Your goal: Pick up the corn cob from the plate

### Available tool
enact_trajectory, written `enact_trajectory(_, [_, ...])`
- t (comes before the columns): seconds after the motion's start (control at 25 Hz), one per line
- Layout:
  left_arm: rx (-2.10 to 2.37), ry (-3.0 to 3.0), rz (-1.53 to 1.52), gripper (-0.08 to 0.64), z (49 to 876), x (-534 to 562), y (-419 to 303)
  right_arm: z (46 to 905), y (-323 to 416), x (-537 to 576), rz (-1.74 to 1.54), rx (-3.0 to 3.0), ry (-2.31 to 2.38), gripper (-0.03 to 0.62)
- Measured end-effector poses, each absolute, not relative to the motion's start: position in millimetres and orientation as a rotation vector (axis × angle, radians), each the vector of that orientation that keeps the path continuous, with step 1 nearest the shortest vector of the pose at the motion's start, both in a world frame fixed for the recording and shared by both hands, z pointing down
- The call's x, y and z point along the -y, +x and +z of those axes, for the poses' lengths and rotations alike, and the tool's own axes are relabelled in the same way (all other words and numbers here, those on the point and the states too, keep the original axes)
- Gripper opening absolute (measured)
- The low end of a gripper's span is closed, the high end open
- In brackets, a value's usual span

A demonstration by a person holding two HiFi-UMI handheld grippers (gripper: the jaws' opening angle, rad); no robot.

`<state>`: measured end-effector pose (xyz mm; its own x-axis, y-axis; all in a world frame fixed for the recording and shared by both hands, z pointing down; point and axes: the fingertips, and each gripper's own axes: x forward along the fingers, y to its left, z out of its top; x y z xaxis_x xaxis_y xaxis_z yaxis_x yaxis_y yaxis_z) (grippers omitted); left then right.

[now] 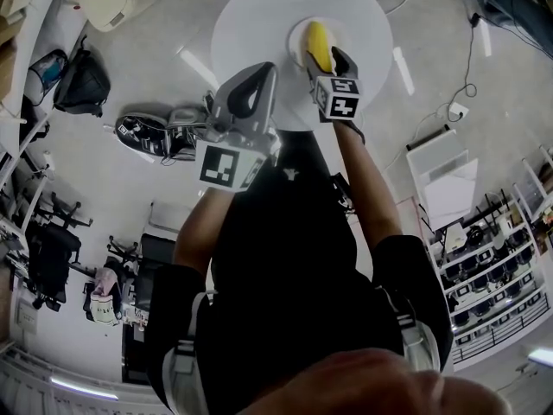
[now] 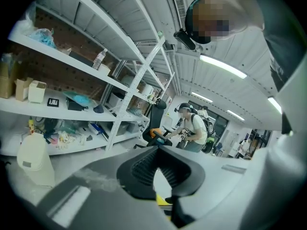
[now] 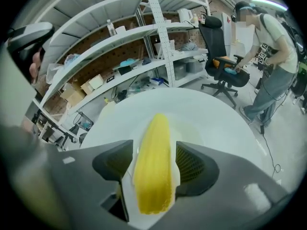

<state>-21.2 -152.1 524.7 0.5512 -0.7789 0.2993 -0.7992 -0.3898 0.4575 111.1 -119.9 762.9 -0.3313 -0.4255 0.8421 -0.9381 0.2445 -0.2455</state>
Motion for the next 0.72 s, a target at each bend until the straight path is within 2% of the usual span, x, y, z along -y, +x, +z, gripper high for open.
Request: enact_trajectory(0.72, [1.287,2.209,0.036,0.005,534.1,150.0,-35.0,788.9,108.8,118.8,0.992,1.816,1.194,0.278])
